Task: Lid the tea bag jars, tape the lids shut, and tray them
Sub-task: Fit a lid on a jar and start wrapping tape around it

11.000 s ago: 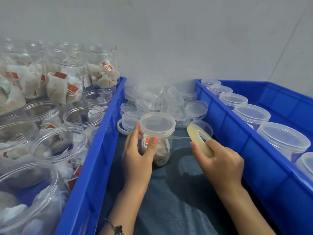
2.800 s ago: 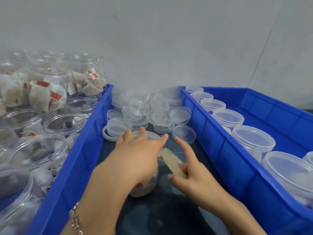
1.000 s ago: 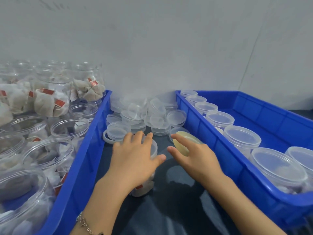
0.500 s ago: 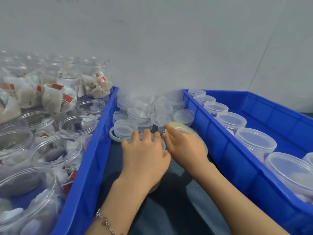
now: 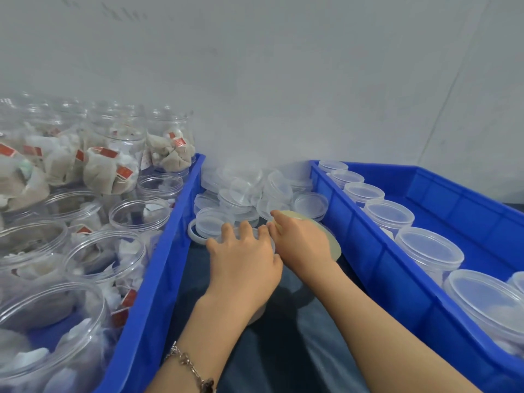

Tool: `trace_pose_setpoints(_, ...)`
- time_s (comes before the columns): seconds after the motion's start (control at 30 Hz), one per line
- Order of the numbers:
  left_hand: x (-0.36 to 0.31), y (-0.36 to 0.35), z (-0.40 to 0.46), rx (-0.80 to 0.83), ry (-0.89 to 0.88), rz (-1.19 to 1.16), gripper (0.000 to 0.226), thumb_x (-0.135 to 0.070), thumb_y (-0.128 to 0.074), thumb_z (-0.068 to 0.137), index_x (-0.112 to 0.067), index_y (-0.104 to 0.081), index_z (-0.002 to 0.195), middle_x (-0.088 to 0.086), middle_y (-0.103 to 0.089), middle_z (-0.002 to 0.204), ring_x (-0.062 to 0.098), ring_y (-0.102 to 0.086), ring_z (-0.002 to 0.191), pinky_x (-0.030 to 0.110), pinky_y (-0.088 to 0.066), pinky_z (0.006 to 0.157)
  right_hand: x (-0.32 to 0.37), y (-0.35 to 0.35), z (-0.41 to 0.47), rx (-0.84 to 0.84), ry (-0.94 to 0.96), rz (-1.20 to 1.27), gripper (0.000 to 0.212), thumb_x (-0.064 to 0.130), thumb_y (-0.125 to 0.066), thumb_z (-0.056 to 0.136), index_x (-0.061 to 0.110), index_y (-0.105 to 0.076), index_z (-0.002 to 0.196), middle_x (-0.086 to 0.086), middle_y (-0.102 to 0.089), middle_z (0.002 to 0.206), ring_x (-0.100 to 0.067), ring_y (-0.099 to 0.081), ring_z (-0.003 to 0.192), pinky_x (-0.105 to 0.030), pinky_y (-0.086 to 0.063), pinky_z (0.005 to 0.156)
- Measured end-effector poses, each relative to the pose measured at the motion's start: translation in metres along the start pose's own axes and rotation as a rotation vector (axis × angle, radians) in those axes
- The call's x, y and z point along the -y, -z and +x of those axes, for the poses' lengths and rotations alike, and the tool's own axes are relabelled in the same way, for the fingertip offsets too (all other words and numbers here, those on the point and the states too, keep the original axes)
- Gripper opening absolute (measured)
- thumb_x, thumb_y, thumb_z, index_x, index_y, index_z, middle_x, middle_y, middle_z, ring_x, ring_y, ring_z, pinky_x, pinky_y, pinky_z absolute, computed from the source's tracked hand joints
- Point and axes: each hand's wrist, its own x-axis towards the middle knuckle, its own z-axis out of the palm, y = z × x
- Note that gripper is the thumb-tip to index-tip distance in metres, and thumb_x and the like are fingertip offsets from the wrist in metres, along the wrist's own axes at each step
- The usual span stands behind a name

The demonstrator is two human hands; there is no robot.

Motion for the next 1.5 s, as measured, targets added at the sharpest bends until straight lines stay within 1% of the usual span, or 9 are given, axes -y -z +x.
trace_pose_setpoints(0.33,-0.001,-0.001,0.0,-0.042,0.013,-0.037,0.046,-0.045,-0.037,0.087,-0.027,-0.038,0.129,0.004,-0.046,0.125,0.031,-0.041,0.114,0.043,-0.036,0.08,0.0,-0.002,0.005,-0.05,-0.128,0.151,0.036,0.033,-0.027,0.098,0.02,-0.05,0.122,-0.01,-0.064,0.103,-0.032,-0.061,0.089,-0.036,-0.04,0.065)
trace_pose_setpoints(0.5,-0.002,0.008,0.001,-0.025,0.035,-0.077,0.047,-0.046,-0.041,0.085,-0.031,-0.038,0.129,0.001,-0.048,0.124,0.029,-0.043,0.114,0.042,-0.036,0.082,0.005,-0.005,0.01,-0.018,-0.093,0.159,0.01,0.022,-0.039,0.094,0.017,-0.046,0.089,-0.008,-0.059,0.081,-0.031,-0.062,0.079,-0.038,-0.05,0.064)
trace_pose_setpoints(0.63,-0.024,0.021,-0.022,-0.12,-0.091,-0.214,0.034,-0.045,-0.052,0.065,-0.029,-0.058,0.094,-0.001,-0.058,0.098,0.028,-0.053,0.094,0.04,-0.036,0.071,-0.014,0.005,0.038,-0.044,-0.334,0.3,0.024,0.016,-0.038,0.092,0.008,-0.059,0.1,-0.014,-0.064,0.097,-0.034,-0.061,0.092,-0.035,-0.046,0.069)
trace_pose_setpoints(0.83,-0.012,0.016,-0.014,-0.046,0.06,-0.251,0.03,-0.047,-0.048,0.076,-0.031,-0.044,0.102,-0.007,-0.047,0.108,0.023,-0.043,0.104,0.037,-0.029,0.076,-0.002,0.002,0.056,-0.032,-0.062,0.291,0.04,0.034,-0.033,0.093,0.027,-0.049,0.13,-0.005,-0.063,0.118,-0.031,-0.058,0.103,-0.031,-0.036,0.069)
trace_pose_setpoints(0.97,-0.022,0.018,-0.009,-0.024,0.103,-0.232,0.036,-0.041,-0.048,0.08,-0.03,-0.046,0.115,-0.006,-0.049,0.114,0.024,-0.044,0.105,0.039,-0.03,0.075,-0.018,-0.008,0.029,0.033,-0.078,0.192,0.054,0.039,-0.037,0.094,0.025,-0.025,0.144,-0.011,-0.066,0.103,-0.027,-0.062,0.088,-0.031,-0.035,0.061)
trace_pose_setpoints(1.1,-0.025,0.02,-0.004,-0.028,0.16,-0.221,0.028,-0.039,-0.038,0.09,-0.027,-0.049,0.113,-0.005,-0.05,0.116,0.026,-0.043,0.107,0.041,-0.03,0.075,-0.034,-0.02,-0.004,0.122,0.055,-0.1,0.037,0.031,-0.029,0.095,0.014,-0.043,0.125,-0.008,-0.058,0.115,-0.024,-0.061,0.091,-0.033,-0.044,0.064)
trace_pose_setpoints(1.17,-0.026,0.02,-0.005,-0.071,0.189,-0.24,0.038,-0.043,-0.025,0.096,-0.025,-0.054,0.112,-0.004,-0.054,0.116,0.025,-0.045,0.108,0.041,-0.033,0.082,-0.036,-0.027,-0.021,0.147,0.09,-0.086,0.049,0.042,-0.016,0.088,0.018,-0.045,0.12,-0.003,-0.061,0.113,-0.021,-0.061,0.092,-0.034,-0.045,0.068)
trace_pose_setpoints(1.37,-0.011,0.014,-0.026,-0.553,0.267,-1.089,0.038,-0.042,-0.04,0.092,-0.027,-0.054,0.124,-0.022,-0.05,0.119,-0.003,-0.041,0.117,0.024,-0.032,0.101,-0.026,-0.043,-0.048,0.207,0.064,-0.003,0.04,0.048,-0.029,0.095,0.016,-0.051,0.106,-0.003,-0.06,0.107,-0.025,-0.053,0.095,-0.035,-0.038,0.079)
trace_pose_setpoints(1.5,0.002,-0.012,-0.042,-0.48,0.501,-1.297,0.044,-0.039,-0.046,0.089,-0.029,-0.046,0.133,-0.016,-0.052,0.126,0.004,-0.046,0.119,0.026,-0.034,0.098,-0.019,-0.038,-0.052,0.196,-0.002,0.038,0.033,0.037,-0.029,0.097,0.018,-0.055,0.1,-0.001,-0.057,0.109,-0.023,-0.044,0.102,-0.036,-0.031,0.087)
